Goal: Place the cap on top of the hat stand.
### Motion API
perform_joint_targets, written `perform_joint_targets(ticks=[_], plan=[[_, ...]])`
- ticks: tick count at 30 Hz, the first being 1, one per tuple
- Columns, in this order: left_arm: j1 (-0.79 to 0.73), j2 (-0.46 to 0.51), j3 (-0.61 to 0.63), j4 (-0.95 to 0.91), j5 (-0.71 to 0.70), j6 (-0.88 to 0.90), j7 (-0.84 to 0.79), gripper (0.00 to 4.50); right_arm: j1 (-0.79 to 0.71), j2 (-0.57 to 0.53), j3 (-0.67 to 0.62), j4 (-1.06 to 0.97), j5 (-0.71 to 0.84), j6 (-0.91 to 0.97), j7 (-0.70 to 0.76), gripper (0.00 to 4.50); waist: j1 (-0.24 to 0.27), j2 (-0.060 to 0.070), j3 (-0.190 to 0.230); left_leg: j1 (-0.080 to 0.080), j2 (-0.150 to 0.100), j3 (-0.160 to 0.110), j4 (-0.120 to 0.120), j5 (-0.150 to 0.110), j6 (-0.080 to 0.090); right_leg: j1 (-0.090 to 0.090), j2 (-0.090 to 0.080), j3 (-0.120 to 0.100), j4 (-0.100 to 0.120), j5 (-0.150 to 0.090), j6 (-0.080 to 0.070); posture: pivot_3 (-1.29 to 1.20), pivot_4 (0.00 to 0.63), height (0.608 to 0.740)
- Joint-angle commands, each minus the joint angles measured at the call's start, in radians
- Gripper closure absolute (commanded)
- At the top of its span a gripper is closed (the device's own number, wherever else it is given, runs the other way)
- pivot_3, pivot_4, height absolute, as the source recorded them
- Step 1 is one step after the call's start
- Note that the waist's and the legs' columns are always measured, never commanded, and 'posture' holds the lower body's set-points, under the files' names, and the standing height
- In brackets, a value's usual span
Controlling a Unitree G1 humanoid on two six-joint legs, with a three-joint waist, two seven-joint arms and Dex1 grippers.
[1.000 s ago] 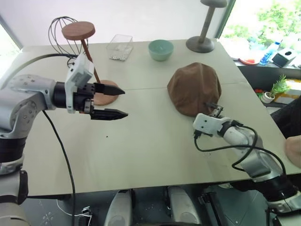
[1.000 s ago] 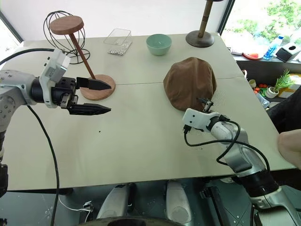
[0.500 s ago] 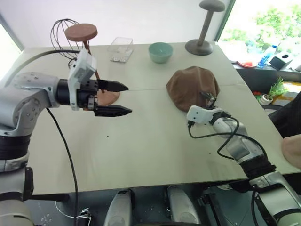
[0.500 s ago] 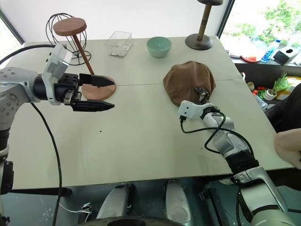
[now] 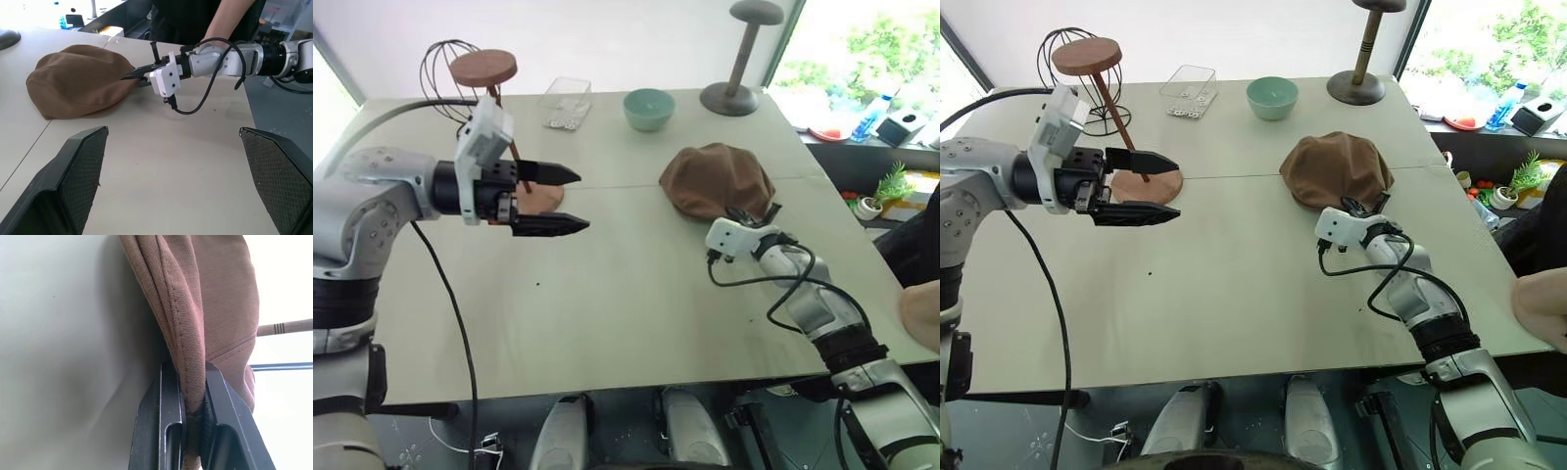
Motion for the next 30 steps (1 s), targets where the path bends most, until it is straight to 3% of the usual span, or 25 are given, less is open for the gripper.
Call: perform_joint_targets(ticks=[1,7,12,16,23,30], plan=[[-0.02,0.014,0.084,-0.004,-0.024,0.01,0.033,0.0,-0.043,-0.051,-0.074,-0.142,0.052,0.037,0.098,4.48,-0.001,0.001,0.001,-0.001,0.0,0.0,0.0,0.0,0.0,-0.001,0.0,0.0,0.0,0.0,0.0,0.0,0.15,0.74],[0.028,0.091,0.304,-0.001,-0.066,0.06,0.133,0.0,-0.41,-0.067,-0.086,-0.119,0.096,-0.021,0.173,4.48,-0.029,0.006,0.005,-0.007,0.0,0.001,0.0,0.0,0.0,-0.01,0.0,0.0,0.002,0.001,0.0,0.0,0.15,0.74],[0.136,0.196,0.568,0.021,-0.07,0.114,0.211,0.0,-0.761,0.067,-0.022,0.122,0.117,-0.155,0.145,4.48,-0.039,0.005,0.005,-0.009,0.002,0.001,-0.009,0.0,0.0,-0.02,0.002,0.001,0.005,0.003,0.004,0.0,0.15,0.74],[0.276,0.25,0.754,0.043,-0.036,0.128,0.227,0.0,-0.938,0.194,0.018,0.34,0.125,-0.288,0.102,4.48,-0.035,0.005,0.005,-0.01,0.002,0.001,-0.014,0.0,0.0,-0.021,0.002,0.0,0.004,0.002,0.003,0.0,0.15,0.74],[0.507,0.262,1.023,0.062,0.011,0.142,0.222,0.0,-1.155,0.412,0.041,0.638,0.159,-0.448,0.029,4.48,-0.029,0.004,0.005,-0.011,0.001,0.001,-0.013,0.001,-0.002,-0.021,0.0,0.0,0.003,0.002,0.002,0.0,0.15,0.74],[0.605,0.241,1.136,0.009,-0.01,0.169,0.238,0.0,-1.215,0.528,0.052,0.752,0.18,-0.523,0.002,4.48,-0.03,0.002,0.004,-0.01,0.001,-0.001,-0.014,0.002,-0.004,-0.02,0.0,-0.001,0.003,0.002,0.001,0.0,0.15,0.74]])
